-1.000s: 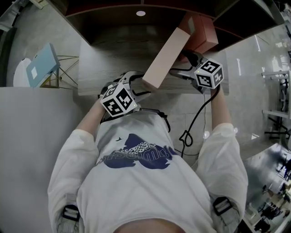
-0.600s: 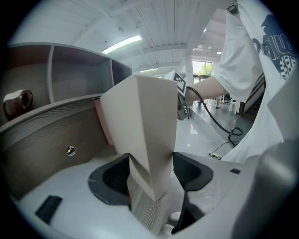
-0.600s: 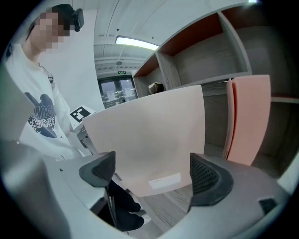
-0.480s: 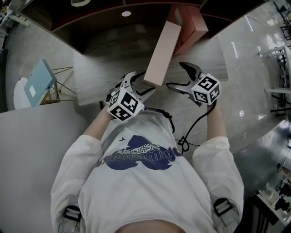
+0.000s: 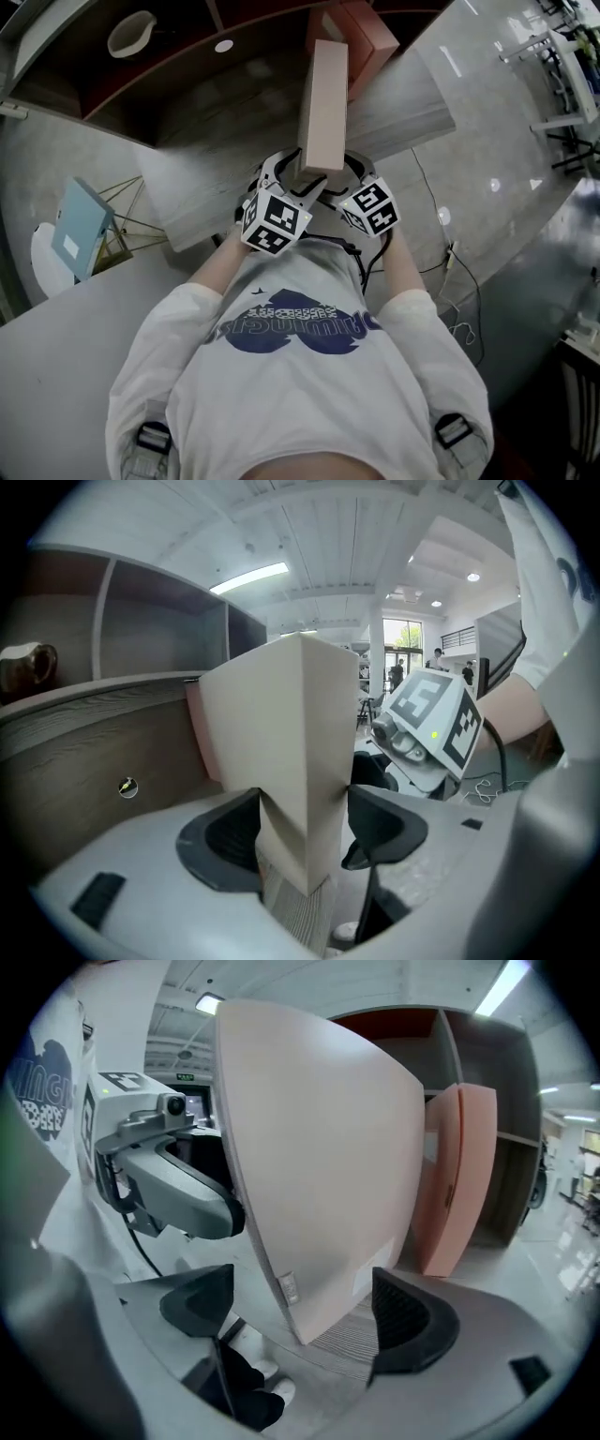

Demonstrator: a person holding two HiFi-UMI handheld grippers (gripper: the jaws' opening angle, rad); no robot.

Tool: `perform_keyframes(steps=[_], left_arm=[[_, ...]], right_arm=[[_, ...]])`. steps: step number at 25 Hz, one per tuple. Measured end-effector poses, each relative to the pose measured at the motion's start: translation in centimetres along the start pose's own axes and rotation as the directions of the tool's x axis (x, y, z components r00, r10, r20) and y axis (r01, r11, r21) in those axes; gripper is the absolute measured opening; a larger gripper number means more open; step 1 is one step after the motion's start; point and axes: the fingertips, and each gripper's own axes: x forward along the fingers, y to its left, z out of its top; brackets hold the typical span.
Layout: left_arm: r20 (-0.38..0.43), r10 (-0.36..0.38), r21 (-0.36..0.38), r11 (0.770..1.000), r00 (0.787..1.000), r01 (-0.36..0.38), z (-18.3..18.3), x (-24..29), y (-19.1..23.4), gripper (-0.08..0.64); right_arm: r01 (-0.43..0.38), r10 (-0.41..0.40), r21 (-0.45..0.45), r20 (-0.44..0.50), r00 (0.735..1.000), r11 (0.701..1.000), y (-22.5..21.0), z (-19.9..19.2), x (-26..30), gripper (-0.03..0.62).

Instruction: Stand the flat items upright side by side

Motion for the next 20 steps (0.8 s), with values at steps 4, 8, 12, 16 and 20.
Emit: perform_keyframes(steps=[4, 8, 12, 16, 20], left_arm=[[0.025, -0.052, -0.005, 0.999, 0.998, 0.052, 0.1, 0.1, 0.3, 0.301], [0.045, -0.1, 0.015, 0.995, 0.994, 0.099, 0.4, -0.2, 0.7, 0.301], [0.033, -0.127, 0.086, 0.989, 0.991, 0.124, 0.7, -0.5, 1.0, 0.301], [0.037, -0.088, 0.137, 0.987, 0.995, 0.082, 1.1, 0.0, 1.6, 0.301], [0.054, -0.035, 0.095, 0.995, 0.998, 0.03, 1.6, 1.3, 2.5, 0.302]], right_arm=[[0.128, -0.128, 0.059, -0.008, 0.992, 0.99, -1.3, 0.3, 0.3, 0.463], [0.172, -0.171, 0.07, -0.028, 0.985, 0.983, -2.1, 0.6, -0.1, 0.463], [0.174, -0.172, 0.049, -0.039, 0.984, 0.984, -2.4, 0.6, -0.4, 0.463], [0.163, -0.162, 0.023, -0.034, 0.986, 0.986, -3.4, 0.9, -0.3, 0.463], [0.127, -0.128, 0.061, 0.003, 0.992, 0.99, -5.0, 1.0, 0.2, 0.463]])
